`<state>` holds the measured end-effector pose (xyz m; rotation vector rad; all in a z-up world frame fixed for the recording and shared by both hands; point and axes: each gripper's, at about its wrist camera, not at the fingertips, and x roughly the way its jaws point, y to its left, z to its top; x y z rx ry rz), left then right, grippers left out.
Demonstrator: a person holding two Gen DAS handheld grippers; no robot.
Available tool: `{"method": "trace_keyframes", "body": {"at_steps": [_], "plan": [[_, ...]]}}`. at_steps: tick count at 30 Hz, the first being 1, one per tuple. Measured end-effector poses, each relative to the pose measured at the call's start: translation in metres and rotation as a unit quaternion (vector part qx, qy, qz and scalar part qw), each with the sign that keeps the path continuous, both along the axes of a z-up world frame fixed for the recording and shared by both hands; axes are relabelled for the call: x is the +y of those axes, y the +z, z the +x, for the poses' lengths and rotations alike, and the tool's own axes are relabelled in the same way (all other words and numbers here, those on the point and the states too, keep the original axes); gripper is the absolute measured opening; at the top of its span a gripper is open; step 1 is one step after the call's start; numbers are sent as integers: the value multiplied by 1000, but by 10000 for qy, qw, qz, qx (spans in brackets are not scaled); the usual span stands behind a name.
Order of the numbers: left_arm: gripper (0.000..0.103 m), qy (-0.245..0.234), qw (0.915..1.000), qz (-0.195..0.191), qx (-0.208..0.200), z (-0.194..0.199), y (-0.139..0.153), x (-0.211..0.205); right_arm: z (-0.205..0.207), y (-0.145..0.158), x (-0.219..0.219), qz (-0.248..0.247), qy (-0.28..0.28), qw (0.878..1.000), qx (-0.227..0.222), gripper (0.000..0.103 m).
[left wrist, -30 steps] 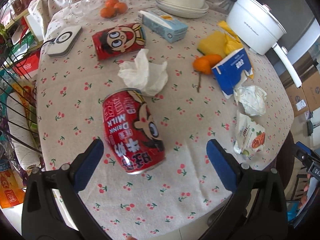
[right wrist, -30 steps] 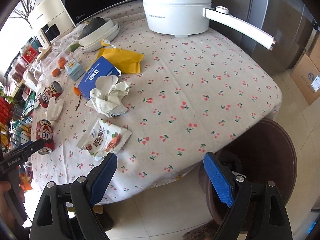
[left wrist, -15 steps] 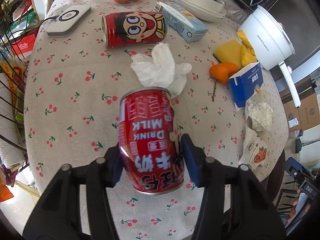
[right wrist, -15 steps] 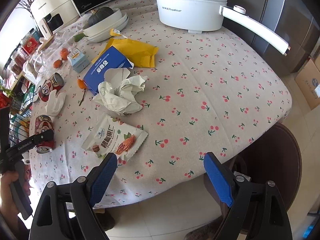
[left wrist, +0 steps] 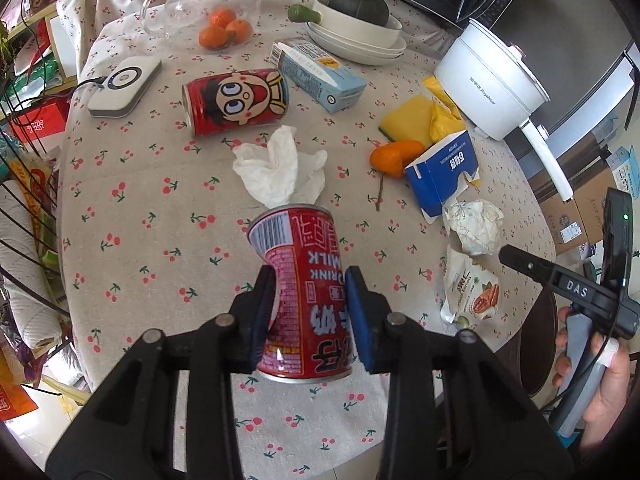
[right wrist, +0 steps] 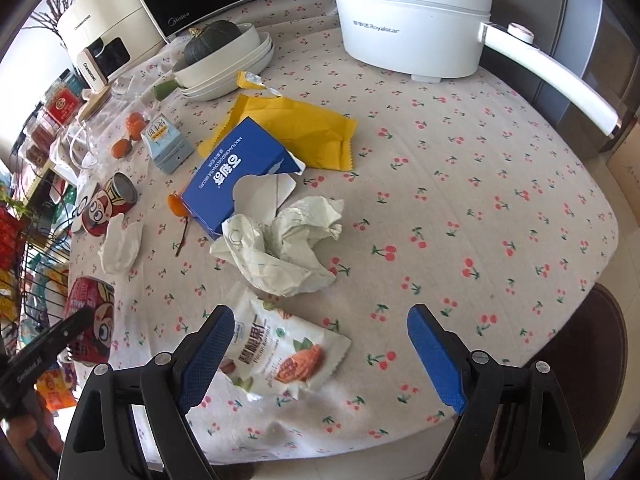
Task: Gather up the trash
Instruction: 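Lift the red can with the left gripper while the right gripper grasps crumpled paper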
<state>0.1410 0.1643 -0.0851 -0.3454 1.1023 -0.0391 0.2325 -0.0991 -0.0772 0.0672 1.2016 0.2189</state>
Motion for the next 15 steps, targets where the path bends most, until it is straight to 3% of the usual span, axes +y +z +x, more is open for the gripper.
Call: {"method": "trace_keyframes", "body": {"at_steps": [10, 12, 15], "plan": [[37, -118, 9986, -207, 472, 4, -25, -5, 22, -22, 25, 147, 34, 9997, -214, 89], [38, -73, 9980, -303, 547, 5, -29, -6, 23, -23, 28, 153, 132, 9995, -257, 84], [37, -6, 9986, -238, 463, 6, -24, -6, 24, -23, 29, 135, 244, 9992, -289, 58]]}}
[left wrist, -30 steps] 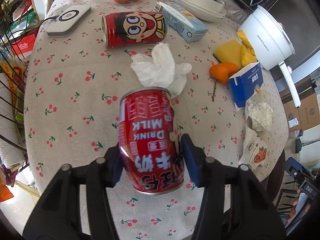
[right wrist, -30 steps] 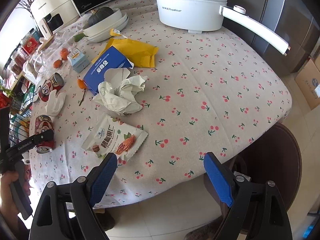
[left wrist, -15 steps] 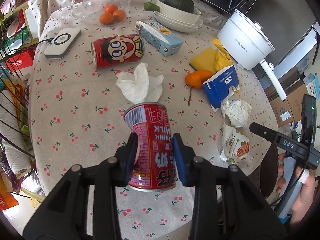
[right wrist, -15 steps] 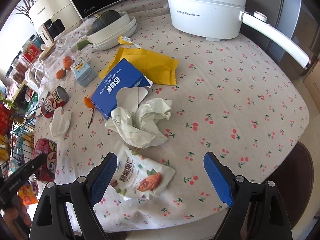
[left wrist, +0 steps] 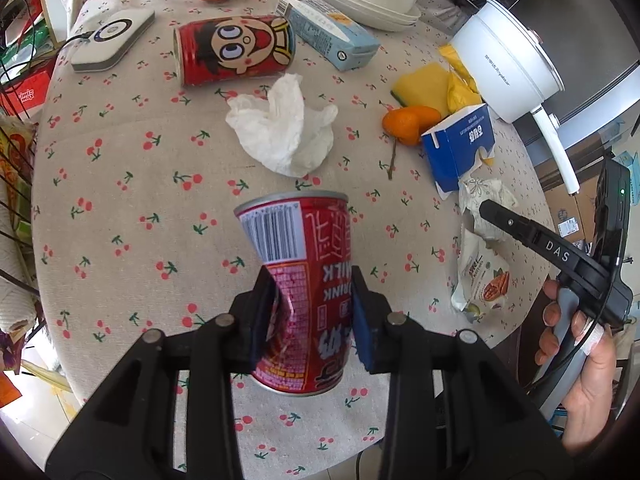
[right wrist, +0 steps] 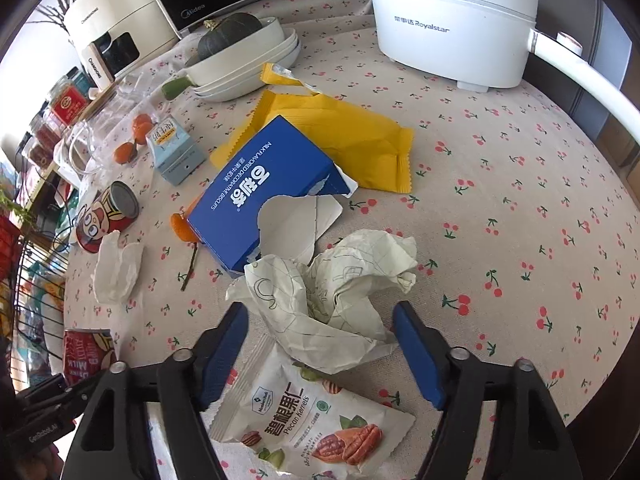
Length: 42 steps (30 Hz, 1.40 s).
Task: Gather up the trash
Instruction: 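Lift the red can with the left gripper while the right gripper grasps crumpled paper, then move both items over the brown bin and release them inside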
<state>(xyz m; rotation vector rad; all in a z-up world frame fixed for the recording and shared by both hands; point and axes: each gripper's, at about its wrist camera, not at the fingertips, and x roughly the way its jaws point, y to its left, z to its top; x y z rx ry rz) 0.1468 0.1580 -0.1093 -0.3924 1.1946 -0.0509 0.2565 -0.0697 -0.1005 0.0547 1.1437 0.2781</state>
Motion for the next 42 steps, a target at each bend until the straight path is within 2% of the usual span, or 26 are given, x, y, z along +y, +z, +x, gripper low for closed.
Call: {"method": "trace_keyframes", "body": {"at_steps": [1, 2, 5, 12, 17, 27, 42], "plan": [[36, 1, 10000, 25, -44, -1, 2, 0, 0, 0, 0, 48, 55, 10000, 48, 48], [36, 1, 9999, 39, -93, -2, 5, -1, 0, 0, -1, 112, 83, 9999, 79, 44], [36, -31, 9997, 35, -243, -3, 13, -3, -5, 8, -5, 149, 165, 9997, 24, 40], [36, -143, 9988, -76, -458, -4, 28, -14, -19, 38, -23, 292, 186, 9993, -116, 39], [36, -362, 9977, -146, -561, -2, 36, -38, -29, 51, -42, 267, 89, 9995, -151, 39], [36, -985, 9925, -214, -691, 4, 45, -106, -52, 66, -98, 245, -121, 9995, -128, 39], [36, -1920, 9785, -398, -643, 5, 38, -231, -93, 70, -225, 179, -837, 9963, -49, 39]]}}
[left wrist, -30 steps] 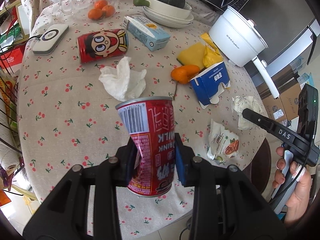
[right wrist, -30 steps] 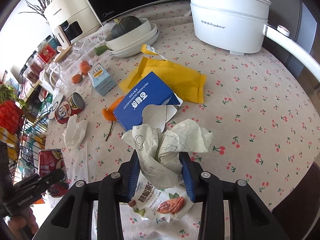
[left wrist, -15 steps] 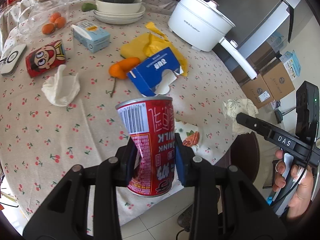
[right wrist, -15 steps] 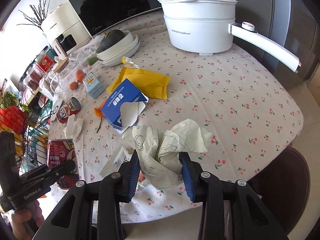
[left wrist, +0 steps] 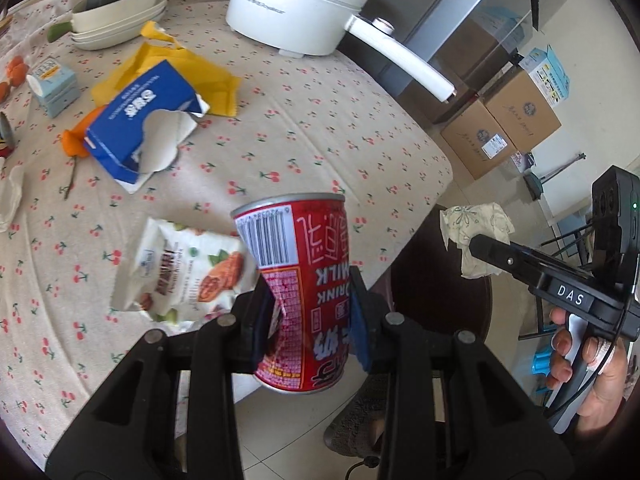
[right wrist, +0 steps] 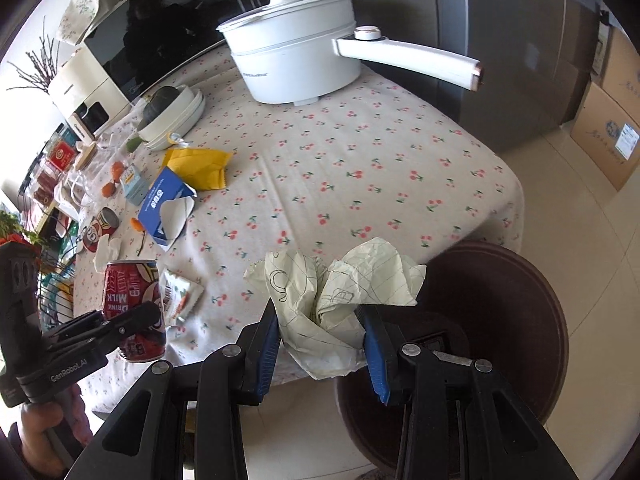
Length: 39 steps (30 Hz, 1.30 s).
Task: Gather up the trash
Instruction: 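Move both items over the brown bin and release them inside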
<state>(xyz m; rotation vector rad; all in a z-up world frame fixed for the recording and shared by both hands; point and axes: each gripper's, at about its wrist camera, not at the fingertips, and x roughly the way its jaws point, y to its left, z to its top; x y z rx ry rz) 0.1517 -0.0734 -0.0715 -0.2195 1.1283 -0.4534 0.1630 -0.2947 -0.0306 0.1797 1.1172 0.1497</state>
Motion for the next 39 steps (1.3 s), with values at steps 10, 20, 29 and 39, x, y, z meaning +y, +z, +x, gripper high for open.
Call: {"method": "trace_keyframes", "body": {"at_steps": [10, 20, 29, 39], "plan": [[36, -773, 9969, -112, 33, -8, -13, -90, -33, -19, -91, -37, -595, 9980, 213, 39], [36, -1226, 9923, -133, 148, -11, -33, -141, -55, -40, -155, 3, -1090, 9930, 445, 40], [84, -972, 9943, 428, -16, -8, -27, -131, -60, -44, -168, -107, -1097, 9926, 503, 40], [102, -907, 9904, 1038, -126, -12, -25, -107, -58, -44, -161, -85, -1071, 9928, 533, 43]]}}
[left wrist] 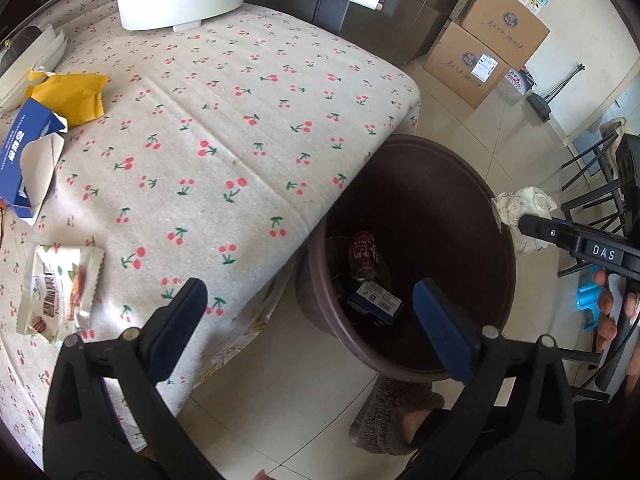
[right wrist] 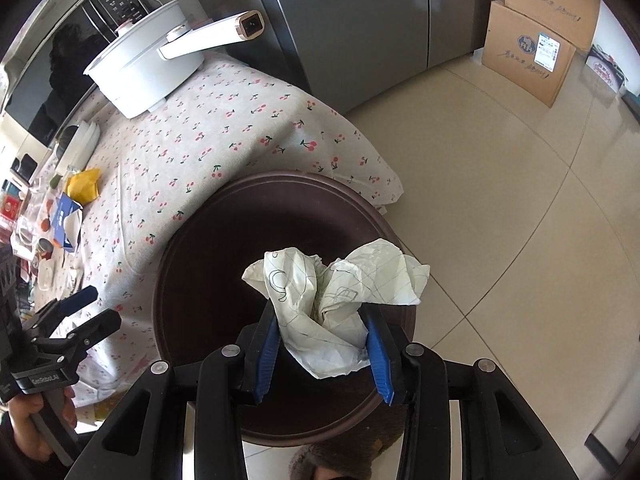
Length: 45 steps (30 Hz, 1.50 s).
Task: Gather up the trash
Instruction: 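Move both items over the brown bin and release them inside, then grasp the white snack bag with the left gripper and lift it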
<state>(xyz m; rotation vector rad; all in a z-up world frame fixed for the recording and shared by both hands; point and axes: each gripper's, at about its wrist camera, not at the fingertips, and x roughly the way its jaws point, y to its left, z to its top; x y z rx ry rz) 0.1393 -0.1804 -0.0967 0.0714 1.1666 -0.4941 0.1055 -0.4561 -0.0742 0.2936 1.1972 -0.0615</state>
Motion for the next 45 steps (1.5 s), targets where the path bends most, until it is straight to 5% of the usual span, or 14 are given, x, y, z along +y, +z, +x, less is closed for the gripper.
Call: {"method": "trace_keyframes", "body": {"at_steps": [5, 21, 29, 39, 41, 45], "plan": [[102, 160, 9999, 20, -44, -1, 7, 23, 3, 0, 11, -150, 53, 9998, 78, 77], [102, 950, 9953, 199, 47, 5, 12, 112, 19, 4, 52, -99, 229, 9996, 141, 84], [102, 1321, 9896, 508, 269, 27, -11, 141, 26, 3, 79, -161, 485, 9985, 189, 85], [102, 1768, 9824, 218, 558, 49, -29, 162, 31, -4, 91, -278, 574, 9975, 304, 85], [95, 1823, 9818, 20, 533, 51, -26, 168, 33, -3, 94, -275, 588, 9974, 309, 85], [61, 1902, 9804, -264, 434, 53, -18, 182, 37, -1, 102, -265, 647, 9971, 287, 85]]}}
